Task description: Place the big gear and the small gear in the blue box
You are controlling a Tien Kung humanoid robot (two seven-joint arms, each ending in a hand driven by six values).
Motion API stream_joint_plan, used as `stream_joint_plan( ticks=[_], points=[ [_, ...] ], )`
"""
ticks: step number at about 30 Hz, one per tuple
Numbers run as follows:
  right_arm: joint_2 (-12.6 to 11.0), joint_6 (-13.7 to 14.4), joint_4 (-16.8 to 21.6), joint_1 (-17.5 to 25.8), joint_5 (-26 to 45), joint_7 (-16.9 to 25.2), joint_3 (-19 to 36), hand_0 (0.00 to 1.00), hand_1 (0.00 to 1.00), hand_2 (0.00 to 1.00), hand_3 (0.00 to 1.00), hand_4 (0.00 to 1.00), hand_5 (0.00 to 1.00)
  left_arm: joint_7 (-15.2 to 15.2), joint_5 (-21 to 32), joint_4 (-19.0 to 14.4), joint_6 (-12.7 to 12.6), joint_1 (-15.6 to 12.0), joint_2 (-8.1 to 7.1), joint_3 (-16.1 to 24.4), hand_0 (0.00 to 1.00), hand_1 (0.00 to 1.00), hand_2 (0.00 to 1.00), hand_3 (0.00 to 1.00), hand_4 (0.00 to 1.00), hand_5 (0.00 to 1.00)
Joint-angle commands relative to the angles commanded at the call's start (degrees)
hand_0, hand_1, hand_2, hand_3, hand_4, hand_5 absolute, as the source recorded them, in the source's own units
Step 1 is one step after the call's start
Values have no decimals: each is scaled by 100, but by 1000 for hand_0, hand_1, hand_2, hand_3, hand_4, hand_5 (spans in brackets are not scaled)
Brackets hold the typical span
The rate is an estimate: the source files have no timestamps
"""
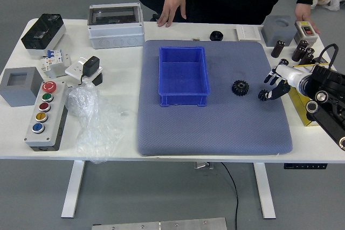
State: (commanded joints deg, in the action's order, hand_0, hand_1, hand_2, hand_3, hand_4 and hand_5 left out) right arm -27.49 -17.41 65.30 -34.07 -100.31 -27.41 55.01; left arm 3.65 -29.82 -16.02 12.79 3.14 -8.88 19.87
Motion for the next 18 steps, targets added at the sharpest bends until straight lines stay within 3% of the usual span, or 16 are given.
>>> stream_joint_plan(
  ticks=[18],
  points=[
    [162,155,-292,-50,40,175,-19,693,677,787,781,784,179,1,12,0,0,-10,27,-49,888,873,869,854,670,376]
  ],
)
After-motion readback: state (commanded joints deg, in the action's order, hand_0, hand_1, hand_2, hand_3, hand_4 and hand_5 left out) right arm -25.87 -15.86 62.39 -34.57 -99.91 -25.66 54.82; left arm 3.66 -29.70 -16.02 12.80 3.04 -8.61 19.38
